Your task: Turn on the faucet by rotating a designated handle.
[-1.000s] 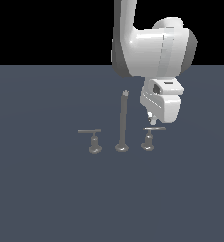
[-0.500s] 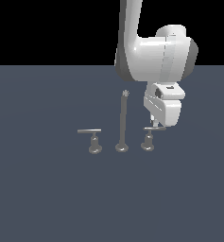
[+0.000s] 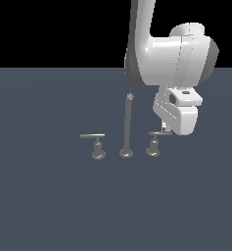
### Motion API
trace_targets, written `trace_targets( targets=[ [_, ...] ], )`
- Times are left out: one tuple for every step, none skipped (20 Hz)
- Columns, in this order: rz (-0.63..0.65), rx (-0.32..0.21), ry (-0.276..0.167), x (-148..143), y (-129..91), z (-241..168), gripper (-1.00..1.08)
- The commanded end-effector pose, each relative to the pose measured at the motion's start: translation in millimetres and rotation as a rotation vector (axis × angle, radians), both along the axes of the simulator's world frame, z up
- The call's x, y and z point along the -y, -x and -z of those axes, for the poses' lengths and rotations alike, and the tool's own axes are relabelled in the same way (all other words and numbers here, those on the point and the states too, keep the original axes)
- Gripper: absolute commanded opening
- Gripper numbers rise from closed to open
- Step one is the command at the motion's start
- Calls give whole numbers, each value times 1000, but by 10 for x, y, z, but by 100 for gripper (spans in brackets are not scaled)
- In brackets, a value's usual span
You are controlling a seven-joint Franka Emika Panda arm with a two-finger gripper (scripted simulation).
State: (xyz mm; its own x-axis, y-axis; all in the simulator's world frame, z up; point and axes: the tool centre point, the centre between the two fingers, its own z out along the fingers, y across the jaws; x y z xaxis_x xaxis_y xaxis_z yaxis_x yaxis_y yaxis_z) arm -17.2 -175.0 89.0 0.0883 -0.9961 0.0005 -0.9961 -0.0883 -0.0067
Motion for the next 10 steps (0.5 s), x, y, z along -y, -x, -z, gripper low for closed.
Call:
trace_targets(
  targets=[
    [10,-7,0,90,105,0,-100],
    [-1,2,0,11,12,-1,-100],
    [-1,1,0,11,48,-1,-100],
    [0,1,0,12,84,-1,-100],
    [1,0,0,14,120,0,-100],
    [2,-1,0,14,157,0,-100],
    [3,-1,0,15,194,0,-100],
    [4,-2,0,16,231,0,-100],
    [4,-3,0,17,268,0,-100],
    [5,-3,0,17,305,0,-100]
  ],
)
